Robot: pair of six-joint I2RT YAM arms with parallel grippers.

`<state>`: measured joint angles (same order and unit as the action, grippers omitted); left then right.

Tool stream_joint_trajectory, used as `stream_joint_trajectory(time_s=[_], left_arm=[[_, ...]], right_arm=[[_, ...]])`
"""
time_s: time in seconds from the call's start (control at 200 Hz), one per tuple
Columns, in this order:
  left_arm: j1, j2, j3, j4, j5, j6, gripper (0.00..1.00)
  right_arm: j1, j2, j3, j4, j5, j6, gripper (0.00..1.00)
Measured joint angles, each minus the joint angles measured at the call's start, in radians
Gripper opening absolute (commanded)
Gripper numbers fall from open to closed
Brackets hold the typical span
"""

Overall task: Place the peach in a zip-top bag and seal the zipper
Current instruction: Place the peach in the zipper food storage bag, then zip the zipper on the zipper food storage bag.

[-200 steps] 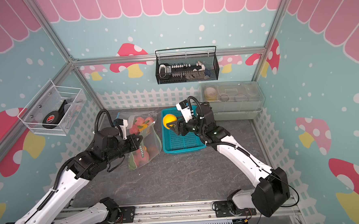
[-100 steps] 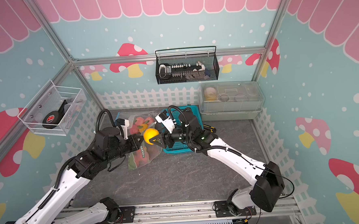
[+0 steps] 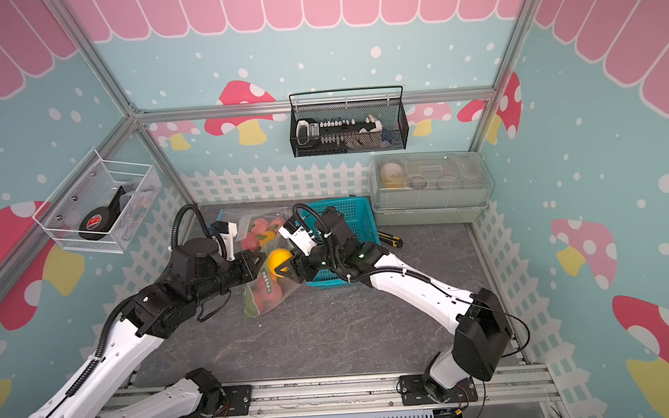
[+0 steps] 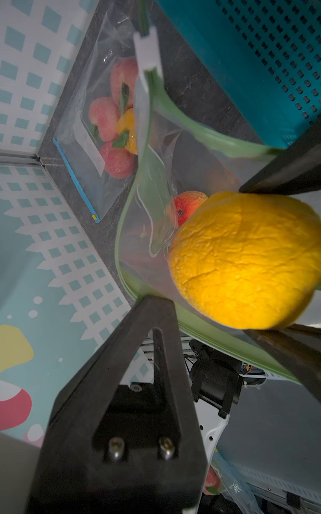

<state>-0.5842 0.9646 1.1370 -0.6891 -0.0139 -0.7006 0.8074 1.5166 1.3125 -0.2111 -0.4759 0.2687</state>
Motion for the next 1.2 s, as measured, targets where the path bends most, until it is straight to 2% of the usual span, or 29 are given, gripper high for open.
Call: stream_joint_trajectory(time_s=[0.205,0.45,0.615,0.826,1.011,1.201], left_arm=[[0.0,0.0,0.0,0.0,0.001,0.0,0.0],[0.0,0.0,0.0,0.0,0.001,0.007,0.0],[0.0,0.0,0.001,-0.011,0.014,0.026,0.0],[0.0,0.001,0.034,-0.053,0.074,0.06,0.0],[0.0,-0.007,0.06,-0.101,0.09,0.087,0.0],[0.0,-0.042,0.06,-0.16,0.074,0.103,0.0]], right_arm=[[0.005,0.002,0.0,-0.012,0.024,-0.016,0.81],[0.005,-0.039,-0.004,0.019,0.038,-0.018,0.81],[0.001,-0.135,-0.024,0.049,0.111,-0.036,0.81],[-0.111,-0.217,-0.059,0.076,0.153,-0.068,0.79],[-0.238,-0.2,-0.117,0.125,0.079,-0.113,0.75],[-0.273,-0.137,-0.179,0.206,-0.09,-0.272,0.7]])
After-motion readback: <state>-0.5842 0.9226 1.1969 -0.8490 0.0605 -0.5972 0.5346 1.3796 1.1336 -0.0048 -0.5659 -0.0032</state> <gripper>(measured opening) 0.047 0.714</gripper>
